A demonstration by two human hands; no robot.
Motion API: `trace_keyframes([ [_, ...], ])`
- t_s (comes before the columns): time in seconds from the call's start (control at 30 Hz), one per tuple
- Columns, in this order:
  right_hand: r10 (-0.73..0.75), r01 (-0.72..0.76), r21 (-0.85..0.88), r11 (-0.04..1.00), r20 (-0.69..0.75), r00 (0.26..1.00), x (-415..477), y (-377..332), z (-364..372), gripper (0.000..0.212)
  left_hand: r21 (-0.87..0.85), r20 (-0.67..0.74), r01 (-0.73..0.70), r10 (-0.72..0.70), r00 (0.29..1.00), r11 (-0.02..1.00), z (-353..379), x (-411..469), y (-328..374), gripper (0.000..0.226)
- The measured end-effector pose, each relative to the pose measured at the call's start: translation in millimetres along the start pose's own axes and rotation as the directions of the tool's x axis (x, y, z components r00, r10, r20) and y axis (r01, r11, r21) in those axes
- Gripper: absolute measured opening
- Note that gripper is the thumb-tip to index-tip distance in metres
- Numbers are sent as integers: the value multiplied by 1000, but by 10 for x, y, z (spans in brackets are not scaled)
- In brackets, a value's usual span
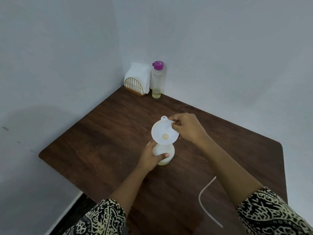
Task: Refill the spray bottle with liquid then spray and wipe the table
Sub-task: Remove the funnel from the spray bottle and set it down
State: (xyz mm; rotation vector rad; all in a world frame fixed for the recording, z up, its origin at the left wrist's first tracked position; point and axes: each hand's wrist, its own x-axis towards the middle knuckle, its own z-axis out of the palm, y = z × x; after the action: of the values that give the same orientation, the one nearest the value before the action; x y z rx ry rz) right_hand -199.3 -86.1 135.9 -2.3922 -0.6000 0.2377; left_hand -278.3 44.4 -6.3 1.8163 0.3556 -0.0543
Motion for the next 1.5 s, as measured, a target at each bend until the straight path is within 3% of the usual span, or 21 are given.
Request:
trace_keyframes([
  [0.57, -18, 7, -270, 963, -39, 999, 34, -209, -28, 29, 1, 16, 36, -36, 999, 999, -23, -3, 54, 65],
  [0.9, -14, -5, -300, 954, -61, 998, 60, -271, -55, 26, 21, 7, 34, -34, 999, 999, -29, 1, 46, 66],
  [1.17, 37, -57, -190, 980, -103, 994, 24, -195, -53, 21, 40, 6, 13, -13, 1000, 999, -34, 19, 9, 66],
  [1.5, 136, -118, 98, 988, -204, 969, -66, -84, -122, 22, 84, 17, 8, -10, 1000, 996, -39, 40, 27, 68],
])
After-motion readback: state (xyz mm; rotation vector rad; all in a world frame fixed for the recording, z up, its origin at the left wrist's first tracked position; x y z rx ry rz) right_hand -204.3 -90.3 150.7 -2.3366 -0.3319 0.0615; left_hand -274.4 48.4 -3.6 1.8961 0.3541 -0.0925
